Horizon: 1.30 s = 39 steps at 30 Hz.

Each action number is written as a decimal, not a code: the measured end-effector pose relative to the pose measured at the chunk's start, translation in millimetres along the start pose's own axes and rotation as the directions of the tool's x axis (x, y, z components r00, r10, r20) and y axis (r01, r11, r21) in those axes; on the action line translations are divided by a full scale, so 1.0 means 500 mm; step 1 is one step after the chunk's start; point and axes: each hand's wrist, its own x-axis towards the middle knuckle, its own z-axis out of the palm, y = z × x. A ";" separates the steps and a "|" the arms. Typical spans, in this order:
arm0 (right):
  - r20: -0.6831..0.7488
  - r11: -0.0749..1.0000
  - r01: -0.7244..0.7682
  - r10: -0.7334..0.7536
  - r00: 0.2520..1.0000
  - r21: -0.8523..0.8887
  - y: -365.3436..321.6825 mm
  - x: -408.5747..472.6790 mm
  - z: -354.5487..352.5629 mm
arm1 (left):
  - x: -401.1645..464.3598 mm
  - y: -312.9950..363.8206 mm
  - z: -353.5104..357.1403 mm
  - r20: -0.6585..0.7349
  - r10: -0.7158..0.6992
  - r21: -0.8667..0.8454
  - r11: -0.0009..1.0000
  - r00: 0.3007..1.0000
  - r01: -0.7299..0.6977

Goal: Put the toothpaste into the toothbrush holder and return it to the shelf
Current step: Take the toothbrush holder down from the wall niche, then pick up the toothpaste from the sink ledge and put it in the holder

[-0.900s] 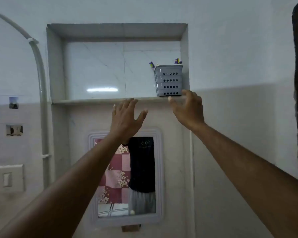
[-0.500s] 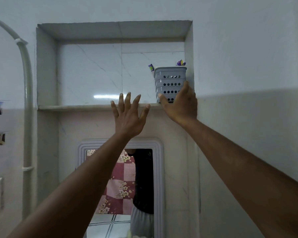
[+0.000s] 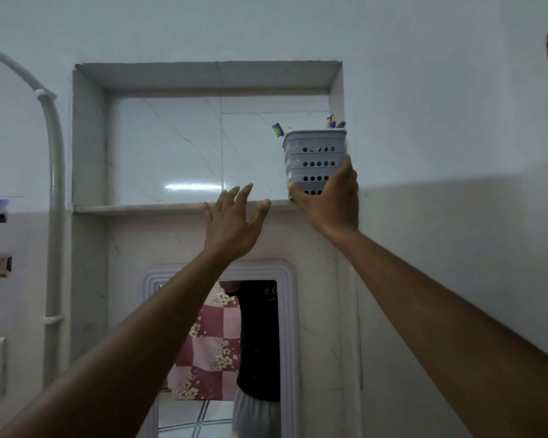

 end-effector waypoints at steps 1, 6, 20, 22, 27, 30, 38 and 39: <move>-0.017 1.000 0.004 -0.004 1.000 0.006 -0.005 -0.008 -0.013 | -0.008 0.003 -0.010 -0.016 0.002 -0.028 1.000 1.000 -0.002; -0.120 0.993 -0.026 0.040 0.992 0.113 -0.048 -0.064 -0.075 | -0.059 0.026 -0.068 -0.069 0.015 -0.118 0.993 0.998 -0.023; 0.105 0.934 -0.351 0.344 0.933 0.063 0.012 -0.582 -0.159 | -0.498 -0.095 -0.081 0.322 -0.049 -0.227 0.966 0.945 0.127; 0.152 0.908 -0.416 0.405 0.901 0.043 0.038 -0.668 -0.162 | -0.594 -0.117 -0.064 0.393 -0.095 -0.215 0.957 0.915 0.192; 0.238 0.824 -0.565 0.556 0.796 -0.036 0.121 -0.861 -0.168 | -0.807 -0.177 -0.011 0.530 -0.213 -0.199 0.910 0.821 0.365; 0.299 0.769 -0.634 0.627 0.720 -0.085 0.176 -0.954 -0.173 | -0.908 -0.210 0.019 0.598 -0.275 -0.177 0.871 0.753 0.459; 0.434 0.655 -0.602 0.755 0.492 -0.457 0.333 -1.172 -0.178 | -1.137 -0.305 0.088 0.538 -0.584 -0.036 0.705 0.608 0.709; 0.442 0.641 -0.600 0.766 0.466 -0.479 0.345 -1.190 -0.175 | -1.165 -0.317 0.091 0.539 -0.614 -0.011 0.679 0.577 0.734</move>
